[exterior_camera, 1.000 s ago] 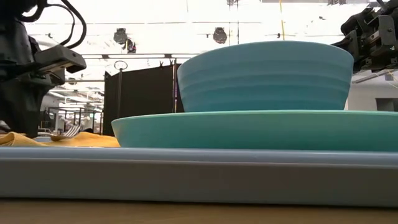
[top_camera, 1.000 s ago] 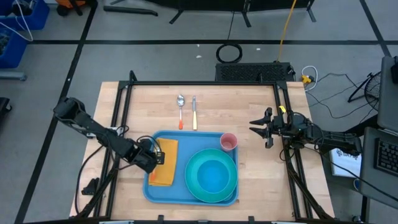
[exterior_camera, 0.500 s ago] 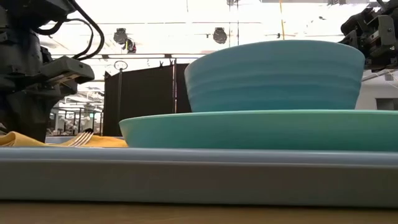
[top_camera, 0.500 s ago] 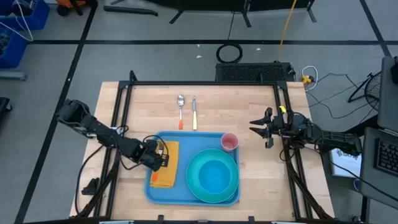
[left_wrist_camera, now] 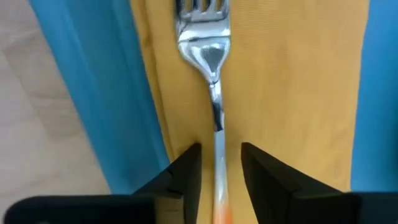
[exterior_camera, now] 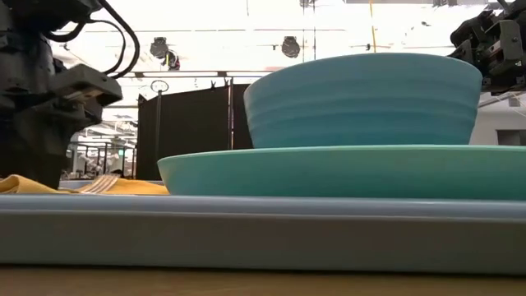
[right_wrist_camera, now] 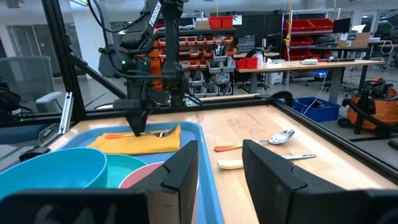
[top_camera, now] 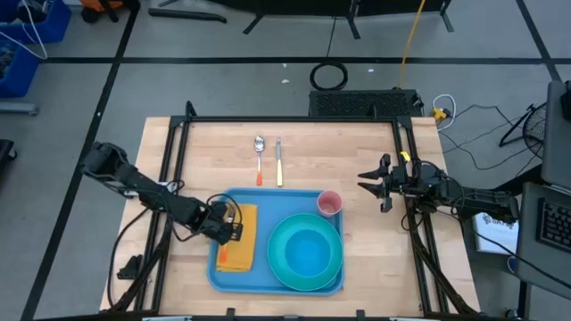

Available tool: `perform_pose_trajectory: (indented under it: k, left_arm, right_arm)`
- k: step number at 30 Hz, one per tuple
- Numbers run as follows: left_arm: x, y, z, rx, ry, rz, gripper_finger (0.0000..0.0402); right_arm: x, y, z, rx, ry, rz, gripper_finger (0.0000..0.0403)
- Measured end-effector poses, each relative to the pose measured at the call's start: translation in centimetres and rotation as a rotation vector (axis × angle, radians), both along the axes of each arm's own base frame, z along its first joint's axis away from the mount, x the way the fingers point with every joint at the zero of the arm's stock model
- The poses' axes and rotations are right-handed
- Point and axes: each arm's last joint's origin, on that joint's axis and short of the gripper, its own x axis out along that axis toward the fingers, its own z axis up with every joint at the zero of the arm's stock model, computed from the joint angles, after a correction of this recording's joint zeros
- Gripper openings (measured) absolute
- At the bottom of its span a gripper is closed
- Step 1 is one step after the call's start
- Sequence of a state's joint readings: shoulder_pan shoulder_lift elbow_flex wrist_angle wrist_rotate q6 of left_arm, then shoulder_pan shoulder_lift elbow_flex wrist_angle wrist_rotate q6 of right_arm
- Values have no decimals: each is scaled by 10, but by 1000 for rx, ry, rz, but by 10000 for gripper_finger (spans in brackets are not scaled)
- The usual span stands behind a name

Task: Set up tray
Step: Put the orange spoon to the right of the orange fork on the yellow napkin

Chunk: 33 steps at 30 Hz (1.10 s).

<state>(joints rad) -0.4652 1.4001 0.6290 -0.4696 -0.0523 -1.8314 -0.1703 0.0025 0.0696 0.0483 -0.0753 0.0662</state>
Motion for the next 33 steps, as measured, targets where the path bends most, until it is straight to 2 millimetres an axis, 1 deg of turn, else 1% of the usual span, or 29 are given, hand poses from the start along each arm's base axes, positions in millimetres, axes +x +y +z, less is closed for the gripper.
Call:
perform_pose_trajectory:
  k: [5,13,17,21,25,27,30,33]
  left_arm:
    - [-3,2,3,8,7,7,132]
    - [-6,4,4,13,41,12,133]
    - [-7,7,13,-8,-3,-2,133]
    - [-9,12,27,-21,-72,-18,134]
    - [-13,25,41,6,-137,-19,134]
    - [-16,35,47,56,-166,-9,134]
    - [-17,53,57,193,-236,-11,134]
    - [-15,75,64,375,-275,-38,134]
  right_arm:
    - [0,0,0,0,0,0,116]
    - [0,0,0,0,1,0,116]
    - [0,0,0,1,1,0,116]
    - [0,0,0,1,1,0,116]
    - [0,0,0,1,1,0,116]
    - [0,0,0,1,1,0,116]
    - [0,0,0,1,1,0,116]
    - [0,0,0,1,1,-1,116]
